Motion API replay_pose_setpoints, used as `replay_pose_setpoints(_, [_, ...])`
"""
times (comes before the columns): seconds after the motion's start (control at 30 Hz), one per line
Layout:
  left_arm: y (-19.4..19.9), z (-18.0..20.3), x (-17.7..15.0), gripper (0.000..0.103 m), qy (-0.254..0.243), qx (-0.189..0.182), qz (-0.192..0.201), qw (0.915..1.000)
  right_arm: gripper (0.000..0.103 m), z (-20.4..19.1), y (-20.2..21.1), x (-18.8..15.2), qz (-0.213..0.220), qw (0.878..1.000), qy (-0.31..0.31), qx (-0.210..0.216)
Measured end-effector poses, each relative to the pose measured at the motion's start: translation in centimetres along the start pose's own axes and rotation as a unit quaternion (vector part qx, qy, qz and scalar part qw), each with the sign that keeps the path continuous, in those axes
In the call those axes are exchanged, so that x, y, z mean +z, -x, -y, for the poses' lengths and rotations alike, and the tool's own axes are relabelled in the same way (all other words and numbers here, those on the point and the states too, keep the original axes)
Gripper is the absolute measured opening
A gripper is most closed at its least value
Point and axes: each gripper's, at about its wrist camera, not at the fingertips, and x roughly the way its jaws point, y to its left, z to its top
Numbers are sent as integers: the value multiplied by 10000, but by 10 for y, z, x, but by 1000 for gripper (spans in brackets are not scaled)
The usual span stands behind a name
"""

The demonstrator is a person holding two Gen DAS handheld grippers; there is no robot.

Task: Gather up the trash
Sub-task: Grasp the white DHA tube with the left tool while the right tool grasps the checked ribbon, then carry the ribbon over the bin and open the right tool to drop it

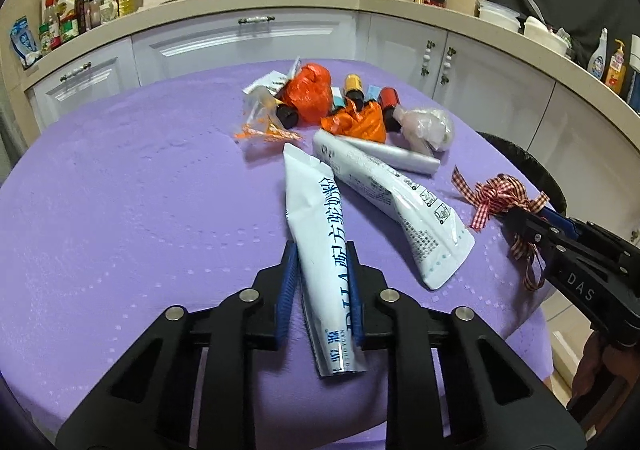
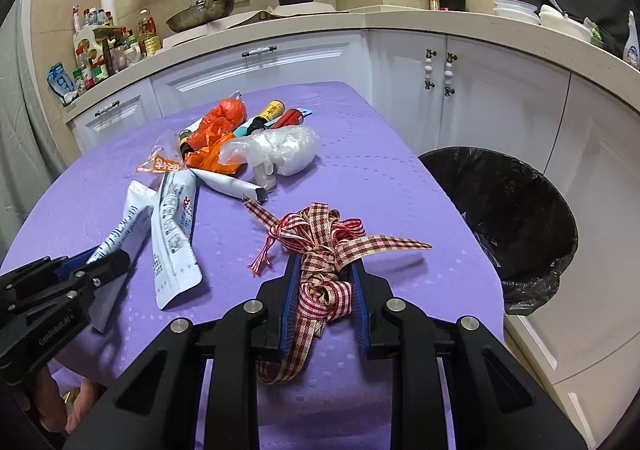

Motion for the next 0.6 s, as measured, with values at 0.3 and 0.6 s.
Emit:
replay_pose_setpoints(0.3, [25, -13, 10, 17, 125, 68, 300, 9994, 24, 4, 12, 2, 132, 9999, -30, -47])
replay_pose_setpoints(0.6, [25, 10, 33, 17, -83, -344, 442, 9984, 23, 24, 26, 13, 377, 9986, -127, -337])
